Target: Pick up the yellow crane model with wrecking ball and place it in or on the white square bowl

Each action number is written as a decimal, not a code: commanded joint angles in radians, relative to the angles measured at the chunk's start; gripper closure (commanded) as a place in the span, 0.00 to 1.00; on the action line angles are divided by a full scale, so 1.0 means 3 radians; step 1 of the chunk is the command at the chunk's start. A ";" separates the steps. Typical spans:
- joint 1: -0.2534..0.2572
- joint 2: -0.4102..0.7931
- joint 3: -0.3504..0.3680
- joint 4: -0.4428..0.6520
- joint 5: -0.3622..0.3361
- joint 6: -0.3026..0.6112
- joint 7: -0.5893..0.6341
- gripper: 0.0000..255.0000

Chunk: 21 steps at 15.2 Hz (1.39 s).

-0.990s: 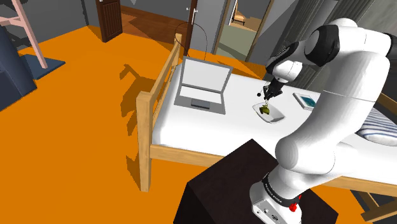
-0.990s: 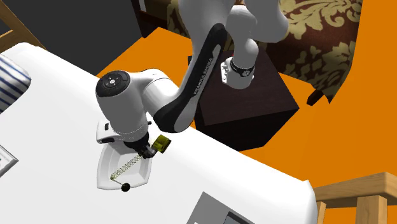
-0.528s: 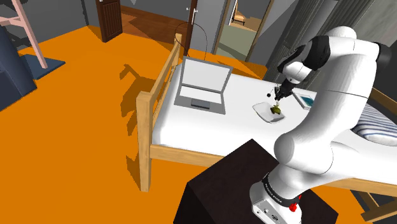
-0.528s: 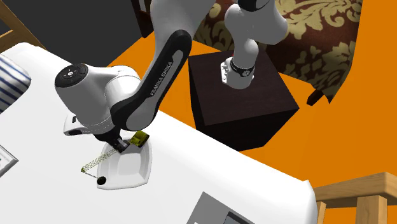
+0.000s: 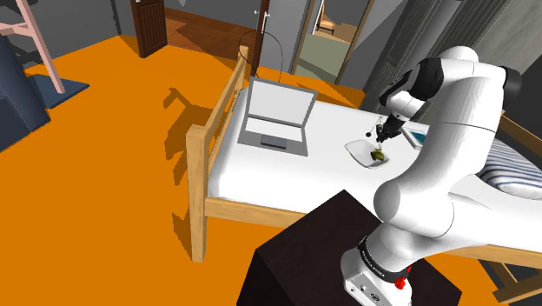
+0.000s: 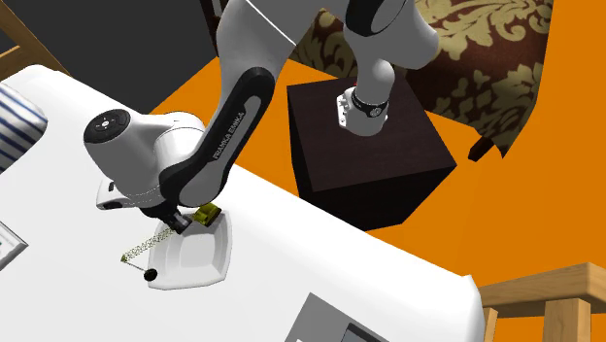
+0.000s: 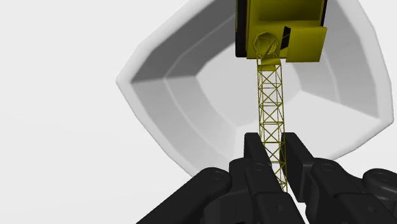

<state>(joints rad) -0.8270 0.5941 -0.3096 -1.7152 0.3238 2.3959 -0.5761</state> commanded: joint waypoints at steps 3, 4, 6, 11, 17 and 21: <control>-0.0024 0.0115 0.0039 -0.0004 0.0050 0.0118 -0.0035 1.00; -0.0031 0.0145 0.0049 -0.0004 0.0063 0.0147 -0.0044 1.00; -0.0045 0.0204 0.0070 -0.0002 0.0087 0.0204 -0.0063 1.00; -0.0051 0.0227 0.0078 0.0000 0.0096 0.0226 -0.0070 1.00; -0.0047 0.0224 0.0079 -0.0008 0.0096 0.0230 -0.0067 0.00; -0.0051 0.0227 0.0079 0.0000 0.0096 0.0226 -0.0070 0.00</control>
<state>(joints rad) -0.8417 0.6623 -0.2859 -1.7154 0.3526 2.4639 -0.5965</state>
